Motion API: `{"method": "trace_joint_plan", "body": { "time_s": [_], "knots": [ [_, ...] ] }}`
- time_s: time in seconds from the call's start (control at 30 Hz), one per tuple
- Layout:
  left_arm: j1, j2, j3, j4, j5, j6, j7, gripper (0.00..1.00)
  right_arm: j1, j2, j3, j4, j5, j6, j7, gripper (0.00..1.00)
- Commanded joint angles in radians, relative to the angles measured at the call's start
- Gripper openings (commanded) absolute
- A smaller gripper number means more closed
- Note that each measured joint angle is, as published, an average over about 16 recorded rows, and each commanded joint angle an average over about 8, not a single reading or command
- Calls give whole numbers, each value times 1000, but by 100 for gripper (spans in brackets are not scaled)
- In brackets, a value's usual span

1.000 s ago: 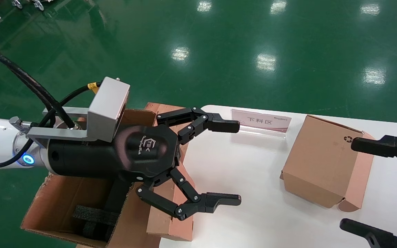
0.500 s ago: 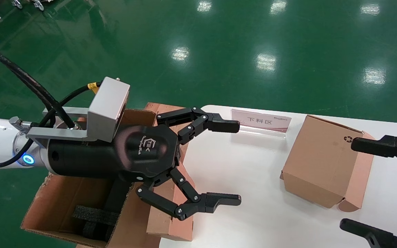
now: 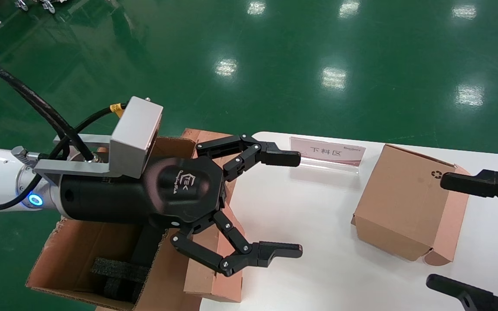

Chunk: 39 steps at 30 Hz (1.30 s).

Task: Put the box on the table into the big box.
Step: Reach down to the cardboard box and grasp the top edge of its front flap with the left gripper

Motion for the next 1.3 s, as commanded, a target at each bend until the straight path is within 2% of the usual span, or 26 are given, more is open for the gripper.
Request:
{"method": "trace_joint_plan", "body": {
  "time_s": [0.03,0.47,0.77,1.3],
  "knots": [
    [0,0,0,0,0,0,0,100,0,0,0,0,0,0,0,100],
    [0,-1,0,0,2,-1,0,100,0,0,0,0,0,0,0,100],
    [-32,-46,-7,-20,79,-71,-11,100,0,0,0,0,0,0,0,100],
    [-71,-85,6,-50,135,-154,-62,100,0,0,0,0,0,0,0,100]
  ]
}}
